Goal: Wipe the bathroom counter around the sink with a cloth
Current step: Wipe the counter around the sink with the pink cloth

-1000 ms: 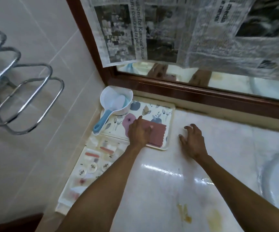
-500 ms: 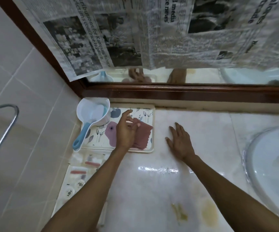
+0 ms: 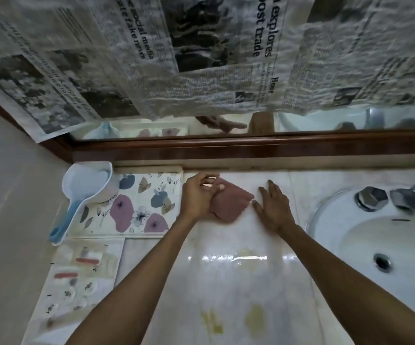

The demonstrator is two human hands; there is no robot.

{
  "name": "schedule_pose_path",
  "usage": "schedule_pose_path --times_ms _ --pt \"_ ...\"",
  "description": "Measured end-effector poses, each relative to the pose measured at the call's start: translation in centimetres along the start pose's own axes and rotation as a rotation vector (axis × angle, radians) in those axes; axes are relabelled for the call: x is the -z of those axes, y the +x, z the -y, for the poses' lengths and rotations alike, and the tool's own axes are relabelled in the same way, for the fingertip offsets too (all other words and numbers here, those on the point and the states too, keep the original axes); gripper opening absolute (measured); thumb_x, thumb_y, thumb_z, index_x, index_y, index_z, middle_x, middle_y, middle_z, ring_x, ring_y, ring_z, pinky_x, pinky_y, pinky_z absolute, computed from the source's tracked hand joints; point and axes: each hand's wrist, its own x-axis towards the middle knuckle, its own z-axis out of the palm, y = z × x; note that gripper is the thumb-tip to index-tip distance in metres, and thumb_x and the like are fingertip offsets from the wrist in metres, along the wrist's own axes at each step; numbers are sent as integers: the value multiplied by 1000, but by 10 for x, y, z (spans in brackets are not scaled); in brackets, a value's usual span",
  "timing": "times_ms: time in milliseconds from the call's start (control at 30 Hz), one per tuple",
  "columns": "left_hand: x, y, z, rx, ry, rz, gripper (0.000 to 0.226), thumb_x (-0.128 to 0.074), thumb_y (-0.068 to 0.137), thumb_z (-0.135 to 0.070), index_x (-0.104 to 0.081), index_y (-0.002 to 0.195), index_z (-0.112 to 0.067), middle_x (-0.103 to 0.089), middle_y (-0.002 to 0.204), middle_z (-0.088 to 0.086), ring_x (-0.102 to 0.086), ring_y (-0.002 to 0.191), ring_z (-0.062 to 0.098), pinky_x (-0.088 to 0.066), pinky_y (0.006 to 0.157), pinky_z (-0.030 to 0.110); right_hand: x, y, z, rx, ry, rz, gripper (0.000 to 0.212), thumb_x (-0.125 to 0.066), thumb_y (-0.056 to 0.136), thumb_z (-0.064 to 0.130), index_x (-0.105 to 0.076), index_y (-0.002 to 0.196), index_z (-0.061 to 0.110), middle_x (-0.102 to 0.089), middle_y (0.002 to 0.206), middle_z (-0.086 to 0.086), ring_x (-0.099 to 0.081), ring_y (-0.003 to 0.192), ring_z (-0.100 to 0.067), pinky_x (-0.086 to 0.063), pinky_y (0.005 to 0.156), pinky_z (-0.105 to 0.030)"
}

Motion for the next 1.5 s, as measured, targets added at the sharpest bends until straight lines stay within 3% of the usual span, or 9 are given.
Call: schedule_pose_path --times_ms 167,400,600,733,900,1067,1233,1367,1500 --pt "-10 15 53 170 273 -78 33 -78 87 -18 -69 118 -11 -73 104 3 -69 102 24 -49 77 12 1 -3 -31 11 4 8 58 -36 102 46 -34 151 13 -15 164 -17 -17 151 -33 -21 118 -47" --pt "-43 -2 65 -199 729 -24 49 -46 102 -37 -51 142 -11 -52 145 13 -48 133 32 -41 110 46 2 9 -45 50 24 -4 54 -38 103 42 -36 149 14 -17 164 -15 -16 151 -31 -17 120 -47" --pt "-65 -29 100 -195 1017 277 69 -16 105 -57 -1 164 -24 3 172 -2 11 158 19 6 127 46 3 21 -51 85 16 -29 54 -38 103 42 -38 148 13 -20 163 -16 -18 150 -32 -18 119 -48" --pt "-31 -5 110 -184 1097 195 69 -15 104 -58 -1 164 -27 3 172 -1 7 159 22 5 127 48 6 21 -62 111 28 -23 63 -26 98 51 -40 147 14 -23 162 -16 -22 150 -33 -20 119 -45" --pt "-95 38 76 189 994 -79 72 -8 104 -55 -4 164 -16 -2 171 13 5 158 33 9 126 53 9 11 -89 93 12 -36 52 -39 102 41 -38 148 17 -21 163 -15 -20 150 -31 -20 120 -45" --pt "-185 5 57 -212 996 290 62 -11 106 -56 2 163 -34 9 171 3 15 157 24 13 125 51 20 3 -120 38 -55 -51 50 -38 102 44 -37 148 22 -23 163 -11 -22 150 -29 -24 119 -52" --pt "-118 -8 85 -529 1023 465 64 -29 105 -57 -17 163 -31 -10 172 -2 -2 159 15 -9 127 48 24 -4 -138 -59 -62 -191 50 -32 99 44 -48 138 18 -36 155 -14 -34 142 -31 -23 117 -52" --pt "-65 14 98 -329 1072 310 65 -21 106 -58 -12 164 -30 -7 172 -1 -2 159 17 -7 127 49 13 -7 -139 -123 19 -356 44 -39 99 38 -57 130 13 -47 148 -11 -41 136 -28 -20 119 -45" --pt "-129 31 77 -71 1040 40 64 -17 106 -47 -21 162 -17 -17 170 12 -11 157 33 -2 126 55 12 -5 -139 -189 53 -447 40 -41 95 30 -58 125 10 -52 142 -8 -45 131 -27 -23 119 -43"
